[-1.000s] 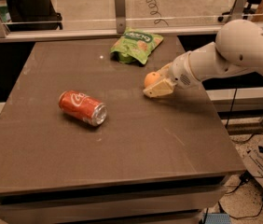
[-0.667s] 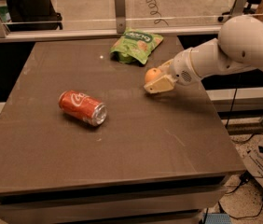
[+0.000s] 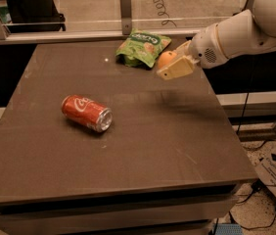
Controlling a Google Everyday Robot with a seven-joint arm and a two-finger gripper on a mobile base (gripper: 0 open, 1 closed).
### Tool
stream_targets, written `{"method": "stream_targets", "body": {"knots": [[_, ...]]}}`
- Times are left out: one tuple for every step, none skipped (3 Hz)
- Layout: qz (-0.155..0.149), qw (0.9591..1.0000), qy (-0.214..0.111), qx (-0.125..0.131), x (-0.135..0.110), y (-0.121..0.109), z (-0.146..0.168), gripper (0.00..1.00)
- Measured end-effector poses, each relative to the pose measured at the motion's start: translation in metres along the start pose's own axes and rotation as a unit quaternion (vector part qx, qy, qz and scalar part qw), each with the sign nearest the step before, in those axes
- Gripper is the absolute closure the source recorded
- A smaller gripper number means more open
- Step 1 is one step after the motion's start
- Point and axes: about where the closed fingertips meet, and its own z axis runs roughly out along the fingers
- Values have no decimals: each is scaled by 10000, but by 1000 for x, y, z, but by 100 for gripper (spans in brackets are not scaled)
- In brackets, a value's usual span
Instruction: Pick orange
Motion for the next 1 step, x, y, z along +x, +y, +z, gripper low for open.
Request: {"method": "stream_targets", "body": {"knots": [[0, 10000, 0, -1, 0, 0, 0, 100]]}}
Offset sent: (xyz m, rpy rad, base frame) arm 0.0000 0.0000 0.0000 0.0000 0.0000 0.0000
